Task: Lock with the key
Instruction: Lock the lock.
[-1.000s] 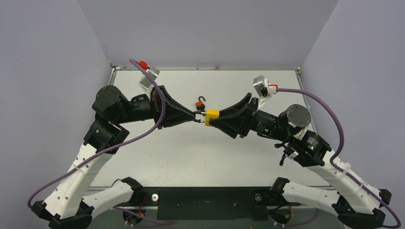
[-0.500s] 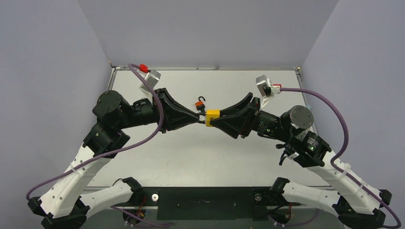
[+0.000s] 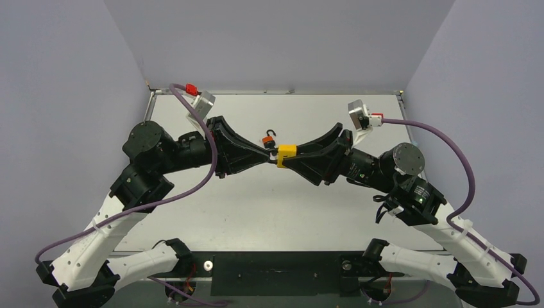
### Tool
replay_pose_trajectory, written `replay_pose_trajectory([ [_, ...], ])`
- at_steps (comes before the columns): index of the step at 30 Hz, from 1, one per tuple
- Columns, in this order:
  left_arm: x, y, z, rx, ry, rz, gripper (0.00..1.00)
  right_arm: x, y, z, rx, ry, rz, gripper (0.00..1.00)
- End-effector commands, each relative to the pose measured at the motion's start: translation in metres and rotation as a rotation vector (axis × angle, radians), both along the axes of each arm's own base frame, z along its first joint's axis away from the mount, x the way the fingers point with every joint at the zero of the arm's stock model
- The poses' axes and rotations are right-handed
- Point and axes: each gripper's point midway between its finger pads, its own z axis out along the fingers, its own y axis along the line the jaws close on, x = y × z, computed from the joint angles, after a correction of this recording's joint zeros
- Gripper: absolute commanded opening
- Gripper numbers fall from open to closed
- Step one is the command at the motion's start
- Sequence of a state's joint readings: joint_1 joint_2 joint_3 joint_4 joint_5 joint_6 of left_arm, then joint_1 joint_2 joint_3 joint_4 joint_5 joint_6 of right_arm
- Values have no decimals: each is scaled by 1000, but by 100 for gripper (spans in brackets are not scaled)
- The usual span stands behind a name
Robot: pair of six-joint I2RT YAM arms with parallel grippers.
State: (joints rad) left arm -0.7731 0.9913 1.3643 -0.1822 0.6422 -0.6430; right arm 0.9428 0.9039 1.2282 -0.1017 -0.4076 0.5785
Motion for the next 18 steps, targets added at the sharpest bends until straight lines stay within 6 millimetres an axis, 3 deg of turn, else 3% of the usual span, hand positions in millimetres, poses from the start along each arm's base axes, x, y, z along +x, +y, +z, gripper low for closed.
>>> replay_pose_trajectory([
  [1,-8,-31,-14,44,42,-107,0,2,35,-20,-54,11,68,0],
  [9,-12,-40,-19,57,49,-122,0,3,41,-25,-70,14,77,0],
  [18,-11,-50,-8,37,36,-132,0,2,47,-35,-98,24,81,0],
])
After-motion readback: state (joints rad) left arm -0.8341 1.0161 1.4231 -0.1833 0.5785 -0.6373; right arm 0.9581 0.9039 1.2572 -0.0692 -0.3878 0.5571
